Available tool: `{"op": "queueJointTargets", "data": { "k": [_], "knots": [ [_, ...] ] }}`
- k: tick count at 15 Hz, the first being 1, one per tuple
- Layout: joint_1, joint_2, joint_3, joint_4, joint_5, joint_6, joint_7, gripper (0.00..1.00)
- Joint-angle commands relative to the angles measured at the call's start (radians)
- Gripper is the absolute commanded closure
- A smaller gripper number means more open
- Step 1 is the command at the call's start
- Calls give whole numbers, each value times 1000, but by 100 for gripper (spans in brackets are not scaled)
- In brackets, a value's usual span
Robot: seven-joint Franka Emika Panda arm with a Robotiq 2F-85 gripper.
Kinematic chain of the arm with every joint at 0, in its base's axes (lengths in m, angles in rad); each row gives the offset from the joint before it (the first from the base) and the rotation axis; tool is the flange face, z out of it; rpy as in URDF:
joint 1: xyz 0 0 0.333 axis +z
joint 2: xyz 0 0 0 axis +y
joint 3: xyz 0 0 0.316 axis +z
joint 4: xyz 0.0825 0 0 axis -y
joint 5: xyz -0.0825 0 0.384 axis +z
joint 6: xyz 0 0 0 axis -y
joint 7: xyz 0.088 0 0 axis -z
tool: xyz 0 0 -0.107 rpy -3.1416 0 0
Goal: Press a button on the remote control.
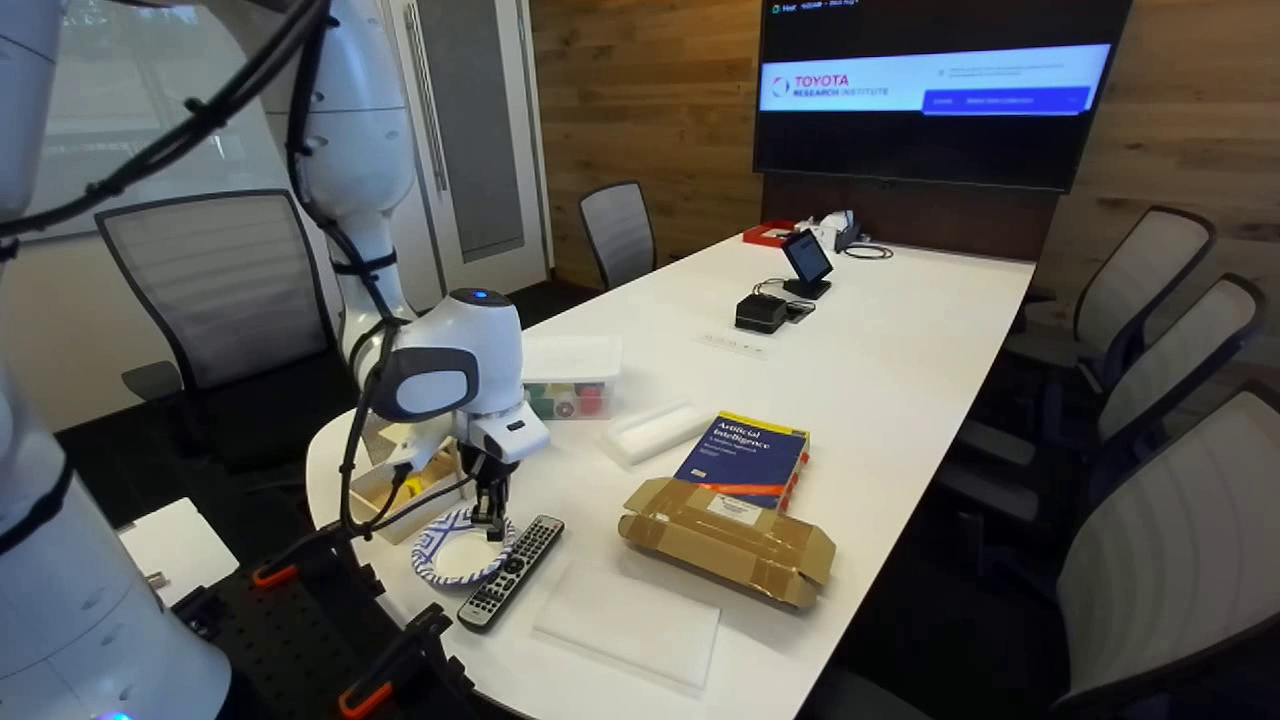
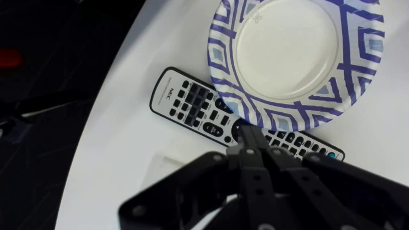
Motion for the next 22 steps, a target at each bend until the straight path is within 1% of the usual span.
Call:
{"op": "queueJointTargets", "data": {
  "k": [1, 8, 12, 18, 22],
  "knots": [
    [2, 60, 5, 34, 37, 49, -10, 100],
    [-26, 139, 30, 80, 55, 76, -21, 100],
    [-11, 163, 14, 100, 56, 69, -14, 100],
    [-18, 195, 11, 134, 51, 61, -23, 100],
    [-5, 212, -7, 156, 49, 53, -20, 100]
  ]
}}
